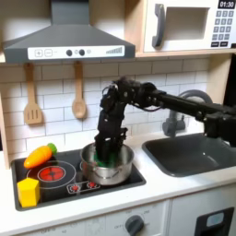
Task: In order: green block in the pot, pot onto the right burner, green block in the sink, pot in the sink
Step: 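Take the green block out of the pot and put it in the sink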
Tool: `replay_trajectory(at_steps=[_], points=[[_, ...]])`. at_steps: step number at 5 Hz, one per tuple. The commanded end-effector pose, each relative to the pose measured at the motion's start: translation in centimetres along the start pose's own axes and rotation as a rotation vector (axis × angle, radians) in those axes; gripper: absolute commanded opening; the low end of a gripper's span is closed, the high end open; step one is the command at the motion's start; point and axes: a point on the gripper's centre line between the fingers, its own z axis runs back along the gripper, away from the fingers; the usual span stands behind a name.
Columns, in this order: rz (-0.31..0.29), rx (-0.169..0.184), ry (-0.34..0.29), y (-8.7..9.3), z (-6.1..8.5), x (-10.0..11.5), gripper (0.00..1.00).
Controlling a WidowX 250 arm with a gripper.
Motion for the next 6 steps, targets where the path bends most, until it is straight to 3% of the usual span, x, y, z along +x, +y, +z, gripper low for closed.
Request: replay_trajectory(at_steps=[1, 2, 4, 6], points=[[-0.022, -0.008, -0.055, 0.0, 2.5, -0.4, 0.0], [-0.048, -0.023, -0.093, -0.2, 4.3, -0.7, 0.0], [-0.146, -0.057, -0.128, -2.8, 6.3, -1.8, 0.0], [-0.217, -0.103, -0.113, -5.8, 7.2, -3.5, 0.0]])
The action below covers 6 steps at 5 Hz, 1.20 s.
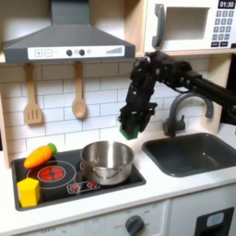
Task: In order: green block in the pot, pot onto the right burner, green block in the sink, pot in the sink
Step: 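Take the green block out of the pot and put it in the sink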
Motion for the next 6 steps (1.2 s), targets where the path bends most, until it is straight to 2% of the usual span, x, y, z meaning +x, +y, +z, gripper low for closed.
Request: replay_trajectory(at_steps=[1, 2, 3, 4, 6], points=[[-0.087, -0.055, 0.034, -4.2, -0.1, -1.7, 0.0], [-0.148, -0.082, 0.052, -6.6, -0.3, -2.8, 0.0], [-0.192, -0.095, 0.078, -8.2, -0.8, -3.8, 0.0], [-0.21, -0.117, 0.088, -9.0, -0.8, -4.6, 0.0], [-0.242, -0.121, 0.099, -9.7, -2.4, -5.2, 0.0]])
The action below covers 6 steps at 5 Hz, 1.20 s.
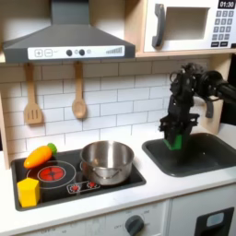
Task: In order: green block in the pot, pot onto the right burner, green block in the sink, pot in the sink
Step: 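Take the green block out of the pot and put it in the sink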
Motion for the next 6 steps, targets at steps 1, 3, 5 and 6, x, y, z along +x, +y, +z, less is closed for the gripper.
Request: replay_trajectory(at_steps=[1, 3, 5, 6], points=[[-0.018, -0.007, -0.008, -0.5, -1.3, 0.2, 0.0], [-0.039, -0.03, -0.056, -2.0, -2.9, 1.1, 0.0], [-0.063, -0.057, -0.04, -2.7, -4.7, 1.8, 0.0], [-0.088, -0.057, -0.022, -2.5, -5.1, 1.6, 0.0]])
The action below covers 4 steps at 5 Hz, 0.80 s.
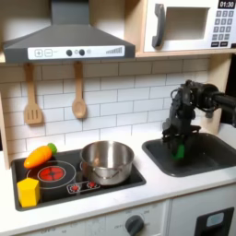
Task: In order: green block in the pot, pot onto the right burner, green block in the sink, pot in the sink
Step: 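Take the green block out of the pot and put it in the sink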
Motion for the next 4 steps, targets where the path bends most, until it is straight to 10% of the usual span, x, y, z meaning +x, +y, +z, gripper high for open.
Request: replay_trajectory(at_steps=[1, 4], points=[[-0.025, -0.002, 0.01, 0.2, 0.0, -0.2, 1.0], [-0.002, 0.006, -0.079, 2.4, 3.2, 0.3, 1.0]])
